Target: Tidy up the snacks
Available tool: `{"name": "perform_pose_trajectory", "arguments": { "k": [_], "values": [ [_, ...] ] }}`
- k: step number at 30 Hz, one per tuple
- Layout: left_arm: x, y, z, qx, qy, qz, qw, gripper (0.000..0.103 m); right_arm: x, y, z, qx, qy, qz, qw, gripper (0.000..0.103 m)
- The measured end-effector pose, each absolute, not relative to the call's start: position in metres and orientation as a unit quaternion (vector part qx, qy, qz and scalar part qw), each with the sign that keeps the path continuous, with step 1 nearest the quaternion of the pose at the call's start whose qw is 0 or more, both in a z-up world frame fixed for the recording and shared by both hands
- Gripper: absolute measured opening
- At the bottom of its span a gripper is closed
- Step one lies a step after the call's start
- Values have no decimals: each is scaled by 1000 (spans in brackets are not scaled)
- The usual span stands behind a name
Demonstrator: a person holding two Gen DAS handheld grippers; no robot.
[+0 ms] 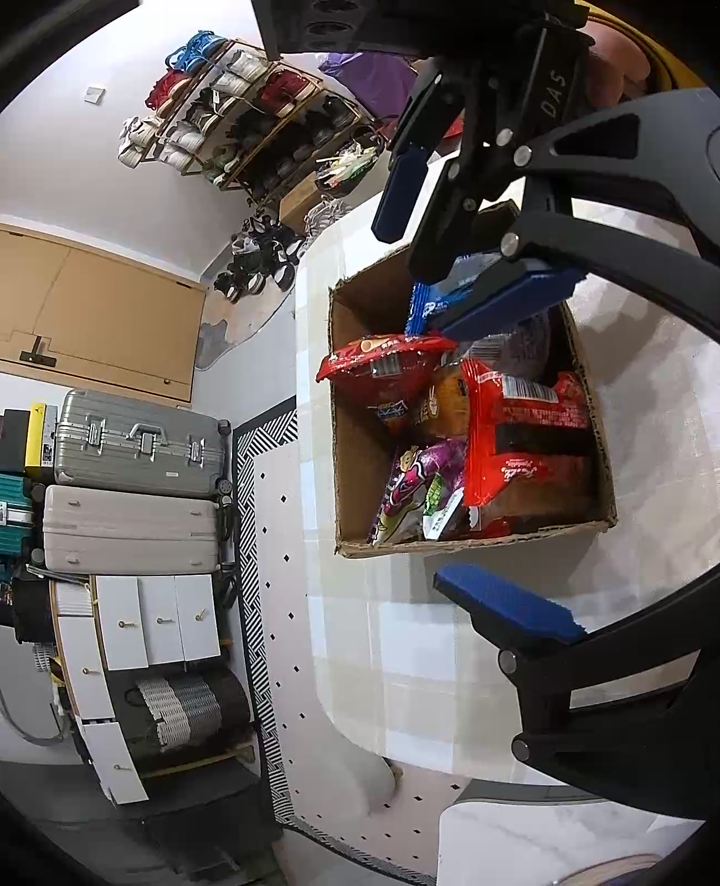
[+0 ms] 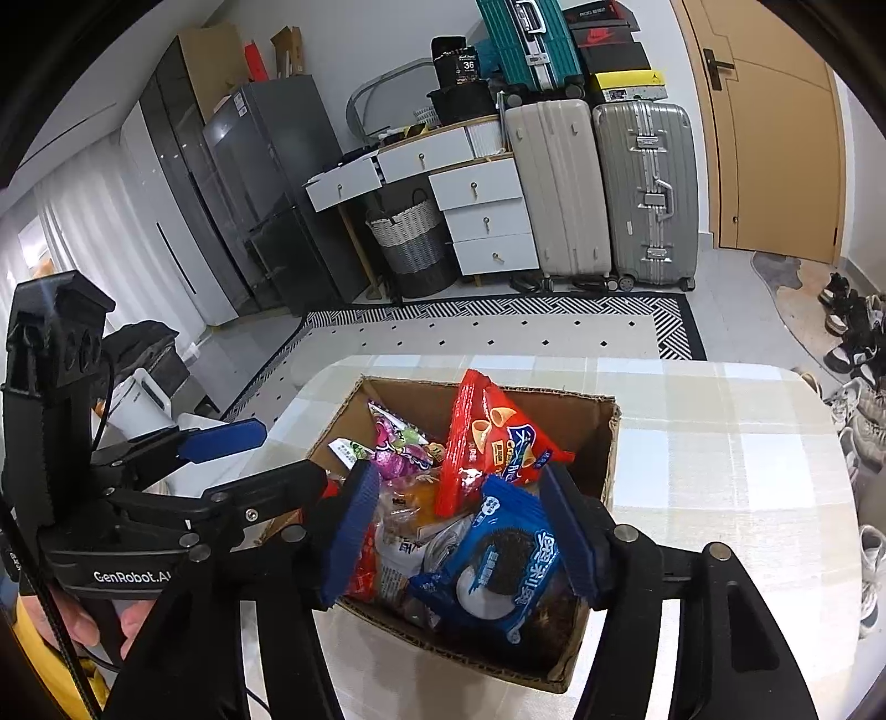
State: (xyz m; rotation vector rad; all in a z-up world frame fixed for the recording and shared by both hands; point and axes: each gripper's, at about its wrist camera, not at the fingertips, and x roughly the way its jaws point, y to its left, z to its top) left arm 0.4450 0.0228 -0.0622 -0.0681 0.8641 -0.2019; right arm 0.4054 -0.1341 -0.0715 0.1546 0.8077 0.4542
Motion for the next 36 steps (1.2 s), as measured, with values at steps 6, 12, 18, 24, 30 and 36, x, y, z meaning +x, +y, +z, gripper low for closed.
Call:
{"name": "perform_pose_trajectory", "arguments": {
  "k": [6, 12, 18, 24, 30, 36],
  "values": [
    [443, 24, -59, -39, 419, -97, 902, 81, 406, -134, -70, 70, 389, 219, 892, 62],
    [435, 25, -49, -34, 413, -92, 905, 81, 403, -134, -67, 66, 391, 216, 892, 71],
    [420, 25, -34, -26, 405, -83, 910, 81, 391, -138, -55, 74, 378, 214, 898, 77],
    [399, 28, -17, -35, 393, -81, 915, 84, 370, -138, -36, 68, 360, 209, 907, 79],
    [366, 27, 0, -34, 380, -79, 921, 101, 339, -143, -9, 69, 327, 214, 918, 93],
    [324, 29, 15, -36, 354, -70, 932, 102, 297, -144, 11, 58, 299, 217, 927, 97]
  ]
}}
